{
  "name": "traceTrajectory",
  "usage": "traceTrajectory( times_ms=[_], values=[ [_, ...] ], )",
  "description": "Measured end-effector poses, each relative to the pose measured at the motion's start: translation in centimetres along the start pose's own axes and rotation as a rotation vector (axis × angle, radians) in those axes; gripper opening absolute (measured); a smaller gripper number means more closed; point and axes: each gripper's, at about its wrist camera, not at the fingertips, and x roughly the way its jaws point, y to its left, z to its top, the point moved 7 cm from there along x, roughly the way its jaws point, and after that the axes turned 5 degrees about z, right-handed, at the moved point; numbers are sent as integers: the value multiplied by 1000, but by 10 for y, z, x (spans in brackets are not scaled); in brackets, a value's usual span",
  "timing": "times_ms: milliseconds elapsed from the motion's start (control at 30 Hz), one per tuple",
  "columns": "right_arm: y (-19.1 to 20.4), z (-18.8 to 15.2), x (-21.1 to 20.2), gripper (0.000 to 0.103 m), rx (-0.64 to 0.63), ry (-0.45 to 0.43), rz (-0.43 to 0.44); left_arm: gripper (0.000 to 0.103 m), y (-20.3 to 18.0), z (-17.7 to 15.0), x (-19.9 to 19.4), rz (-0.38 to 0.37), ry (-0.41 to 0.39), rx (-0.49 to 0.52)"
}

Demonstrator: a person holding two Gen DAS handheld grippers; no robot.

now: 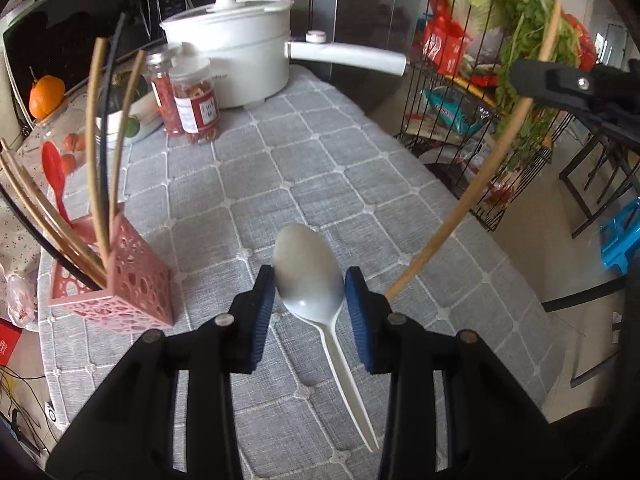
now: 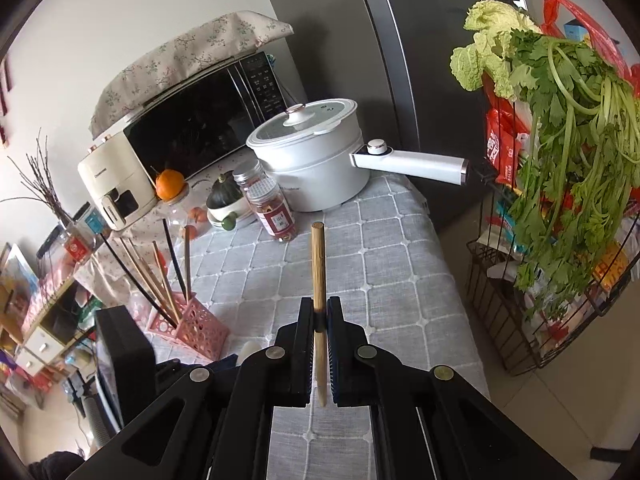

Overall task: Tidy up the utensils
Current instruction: 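Lift the white spoon with the left gripper and drop it into the pink basket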

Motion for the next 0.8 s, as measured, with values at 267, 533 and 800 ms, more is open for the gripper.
traceTrajectory(
  times_ms=[267,533,800],
  values=[
    [34,11,-13,6,-57,-62,56,38,23,31,-77,13,-245,-8],
    [58,22,-15,6,-46,-122,115,38,69,59,-122,170,-488,-15],
    [76,25,-3,6,-39,-127,143,38,110,74,-87,362,-567,-10]
  ],
)
